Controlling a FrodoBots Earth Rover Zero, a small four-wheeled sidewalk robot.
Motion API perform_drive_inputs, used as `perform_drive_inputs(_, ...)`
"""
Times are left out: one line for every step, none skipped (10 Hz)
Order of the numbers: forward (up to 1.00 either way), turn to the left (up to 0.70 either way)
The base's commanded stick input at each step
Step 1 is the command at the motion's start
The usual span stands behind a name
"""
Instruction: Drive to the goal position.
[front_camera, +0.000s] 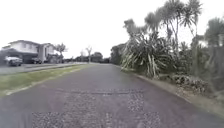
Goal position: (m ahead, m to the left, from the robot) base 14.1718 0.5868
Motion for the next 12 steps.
perform_drive_inputs(0.70, 0.00)
perform_drive_inputs(0.70, 0.00)
perform_drive_inputs(0.70, 0.00)
perform_drive_inputs(0.70, 0.00)
perform_drive_inputs(0.70, 0.00)
perform_drive_inputs(0.70, 0.00)
perform_drive_inputs(0.70, 0.00)
perform_drive_inputs(0.70, 0.00)
perform_drive_inputs(0.70, 0.00)
perform_drive_inputs(0.70, 0.01)
perform_drive_inputs(0.70, 0.35)
perform_drive_inputs(0.70, 0.35)
